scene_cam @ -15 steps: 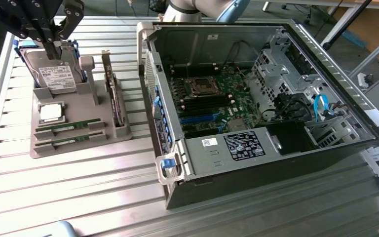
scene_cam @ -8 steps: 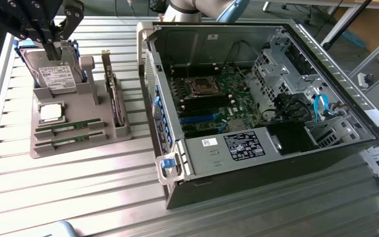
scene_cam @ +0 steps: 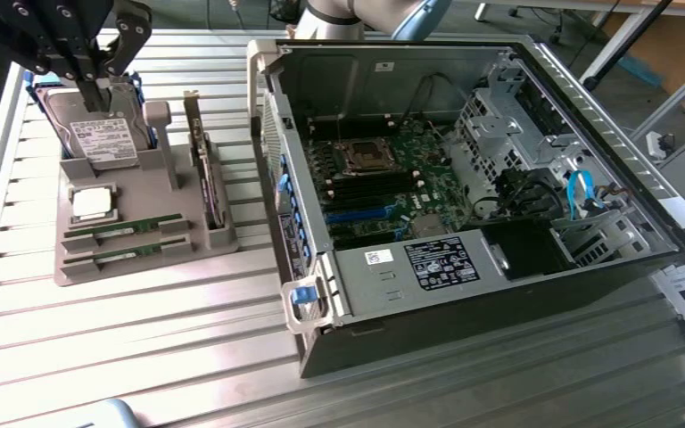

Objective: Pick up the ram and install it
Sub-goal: 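Reach for the ram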

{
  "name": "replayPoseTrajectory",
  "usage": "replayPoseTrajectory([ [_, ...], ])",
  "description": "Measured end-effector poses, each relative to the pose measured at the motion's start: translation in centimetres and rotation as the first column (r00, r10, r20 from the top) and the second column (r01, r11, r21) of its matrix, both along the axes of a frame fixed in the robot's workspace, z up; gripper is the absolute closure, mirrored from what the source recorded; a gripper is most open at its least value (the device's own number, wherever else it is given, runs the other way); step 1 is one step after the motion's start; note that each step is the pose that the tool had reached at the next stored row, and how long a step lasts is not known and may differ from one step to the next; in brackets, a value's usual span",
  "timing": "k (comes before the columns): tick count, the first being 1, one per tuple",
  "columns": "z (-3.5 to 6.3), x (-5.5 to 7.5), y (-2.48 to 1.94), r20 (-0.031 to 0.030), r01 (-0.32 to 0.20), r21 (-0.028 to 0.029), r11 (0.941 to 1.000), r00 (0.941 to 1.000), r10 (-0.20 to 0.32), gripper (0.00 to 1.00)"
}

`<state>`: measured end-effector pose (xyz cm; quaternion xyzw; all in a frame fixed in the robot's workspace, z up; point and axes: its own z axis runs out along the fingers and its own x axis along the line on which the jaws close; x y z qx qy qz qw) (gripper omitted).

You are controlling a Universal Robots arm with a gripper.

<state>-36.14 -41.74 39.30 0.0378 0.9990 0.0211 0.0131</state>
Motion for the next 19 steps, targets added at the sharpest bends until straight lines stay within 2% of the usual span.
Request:
replayPoseTrajectory([
  [19,0.0,-0.02,-0.65,0.0,0.0,0.0,1.0,1.0,0.0,0.89],
])
